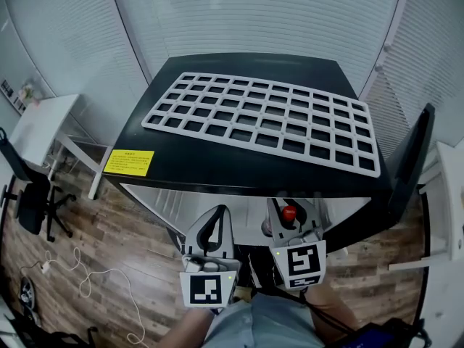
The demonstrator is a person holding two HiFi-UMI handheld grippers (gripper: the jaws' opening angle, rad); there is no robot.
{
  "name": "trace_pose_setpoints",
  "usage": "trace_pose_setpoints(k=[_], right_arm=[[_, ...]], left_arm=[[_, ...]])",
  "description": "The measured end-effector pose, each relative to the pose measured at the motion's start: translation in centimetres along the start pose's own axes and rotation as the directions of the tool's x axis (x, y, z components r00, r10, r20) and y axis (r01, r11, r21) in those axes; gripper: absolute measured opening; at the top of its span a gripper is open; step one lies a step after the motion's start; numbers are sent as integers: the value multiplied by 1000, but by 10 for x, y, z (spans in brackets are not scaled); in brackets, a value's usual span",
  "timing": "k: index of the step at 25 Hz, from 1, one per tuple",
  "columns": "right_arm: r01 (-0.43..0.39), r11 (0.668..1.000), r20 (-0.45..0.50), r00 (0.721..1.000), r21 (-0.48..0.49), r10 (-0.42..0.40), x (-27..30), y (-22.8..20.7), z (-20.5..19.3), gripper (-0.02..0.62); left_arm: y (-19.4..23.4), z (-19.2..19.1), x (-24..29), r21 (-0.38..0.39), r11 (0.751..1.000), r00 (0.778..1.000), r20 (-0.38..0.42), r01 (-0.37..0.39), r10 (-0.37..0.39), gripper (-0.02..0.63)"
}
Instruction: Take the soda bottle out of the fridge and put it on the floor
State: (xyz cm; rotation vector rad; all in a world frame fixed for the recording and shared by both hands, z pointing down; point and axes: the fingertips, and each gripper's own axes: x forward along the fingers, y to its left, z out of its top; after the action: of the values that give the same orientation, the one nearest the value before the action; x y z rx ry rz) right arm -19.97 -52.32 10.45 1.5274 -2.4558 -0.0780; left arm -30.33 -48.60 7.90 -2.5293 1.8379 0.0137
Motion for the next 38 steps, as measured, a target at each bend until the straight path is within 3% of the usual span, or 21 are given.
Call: trace_pose_setpoints(k=[8,21,33,38], right_arm=[[5,1000,26,1000,-3,-5,-25,17,11,87],[48,999,58,997,16,-49,-126,66,28,86],[122,991,51,991,52,-124,-238,95,6,86],[191,978,49,980,88,-195,-288,80,-8,86]], left_arm=[[-5,7,-21,-1,1000,1000,4,26,-26,17],[-35,25,-111,14,994,994,8,108,-108,17],[-109,14,-173,16,964,964,-12,267,-267,17],[-163,18,-187,29,932,933,-4,361,-361,17]])
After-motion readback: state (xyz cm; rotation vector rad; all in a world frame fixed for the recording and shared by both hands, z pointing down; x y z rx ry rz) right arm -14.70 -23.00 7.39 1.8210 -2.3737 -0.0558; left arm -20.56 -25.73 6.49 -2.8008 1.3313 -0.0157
